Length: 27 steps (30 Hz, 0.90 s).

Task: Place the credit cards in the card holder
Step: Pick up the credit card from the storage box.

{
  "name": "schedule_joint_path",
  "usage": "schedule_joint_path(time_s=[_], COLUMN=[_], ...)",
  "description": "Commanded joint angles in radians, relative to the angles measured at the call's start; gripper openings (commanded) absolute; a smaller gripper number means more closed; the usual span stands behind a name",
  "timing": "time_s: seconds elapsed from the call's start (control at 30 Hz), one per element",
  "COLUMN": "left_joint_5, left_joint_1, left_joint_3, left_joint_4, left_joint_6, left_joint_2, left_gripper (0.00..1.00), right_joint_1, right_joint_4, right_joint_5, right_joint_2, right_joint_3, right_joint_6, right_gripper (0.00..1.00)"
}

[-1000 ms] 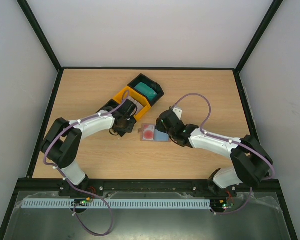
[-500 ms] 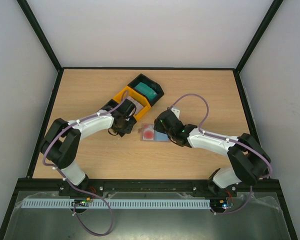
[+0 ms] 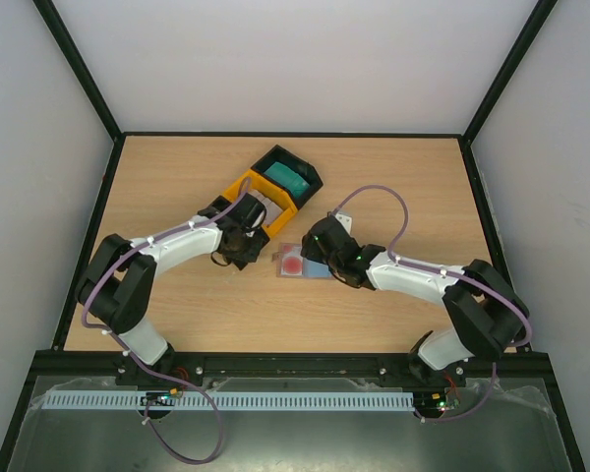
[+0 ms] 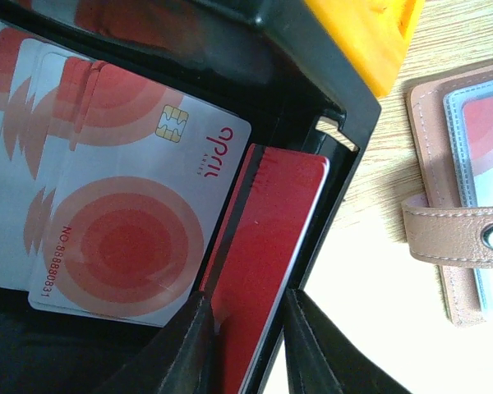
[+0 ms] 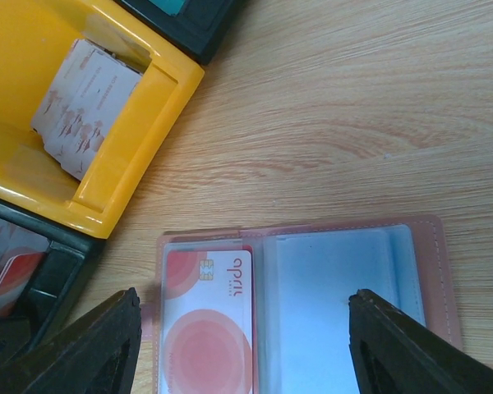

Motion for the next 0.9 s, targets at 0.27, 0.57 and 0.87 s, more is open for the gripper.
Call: schedule_joint_path(time_s=[0.27, 0.57, 0.87], left_joint_5=[-0.056, -0.163, 0.025], left_joint_1=[0.004, 0.021, 0.148], left_joint_3=[0.045, 0.050, 0.043], left_joint_4=[-0.033, -0.015, 0.031], left_joint_6=[0.030, 0.031, -0.006], left_joint_2=[-0.049, -0.109, -0.309], left_gripper=[0.12, 0.03, 0.02], right_joint_1=[-0.002, -0.002, -0.015], right_joint_4=[0.022, 0.143, 0.368], right_joint_5=[-0.008, -0.168, -0.447], right_joint_2=[0.022, 0.017, 0.103], right_joint_3=[0.002, 0.017, 0.120], right_joint_6=[0.006, -0.047, -0.040], right_gripper=[0.68, 0.70, 0.83])
